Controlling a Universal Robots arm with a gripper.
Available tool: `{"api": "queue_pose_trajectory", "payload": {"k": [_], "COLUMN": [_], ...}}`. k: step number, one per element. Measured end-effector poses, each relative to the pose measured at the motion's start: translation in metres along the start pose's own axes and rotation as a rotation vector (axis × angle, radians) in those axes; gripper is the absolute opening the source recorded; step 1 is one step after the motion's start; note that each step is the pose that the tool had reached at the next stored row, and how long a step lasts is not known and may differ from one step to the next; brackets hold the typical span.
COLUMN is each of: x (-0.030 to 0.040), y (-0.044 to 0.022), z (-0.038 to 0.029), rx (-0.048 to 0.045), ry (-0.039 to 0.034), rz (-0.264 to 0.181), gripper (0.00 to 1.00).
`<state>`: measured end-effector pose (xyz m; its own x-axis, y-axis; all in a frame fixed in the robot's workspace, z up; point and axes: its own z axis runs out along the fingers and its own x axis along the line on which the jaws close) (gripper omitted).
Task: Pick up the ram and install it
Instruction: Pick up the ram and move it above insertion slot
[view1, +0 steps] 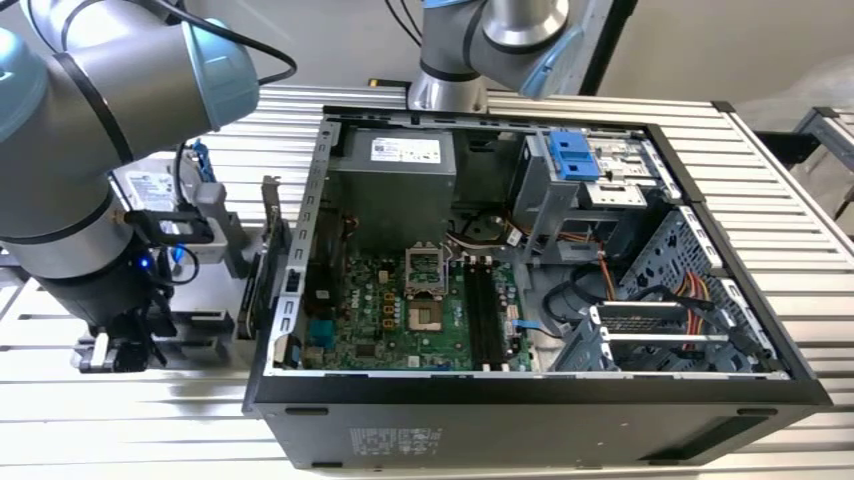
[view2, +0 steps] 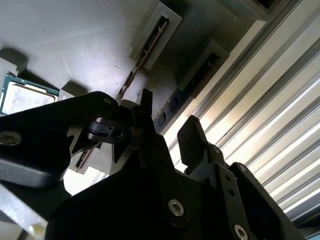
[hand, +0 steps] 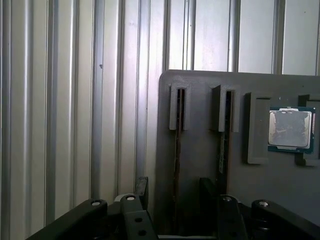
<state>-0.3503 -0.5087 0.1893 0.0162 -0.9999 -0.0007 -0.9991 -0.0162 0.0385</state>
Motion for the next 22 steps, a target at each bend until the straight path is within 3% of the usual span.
{"api": "queue_pose_trajectory", "payload": {"k": [1, 22], "x": [0.0, 0.0], "y": [0.0, 0.0], "z": [0.0, 0.0001], "rx": [0.0, 0.0], "ry": [-0.0001, -0.0004], "rz": [0.0, 0.01], "gripper": [0.0, 0.0]}}
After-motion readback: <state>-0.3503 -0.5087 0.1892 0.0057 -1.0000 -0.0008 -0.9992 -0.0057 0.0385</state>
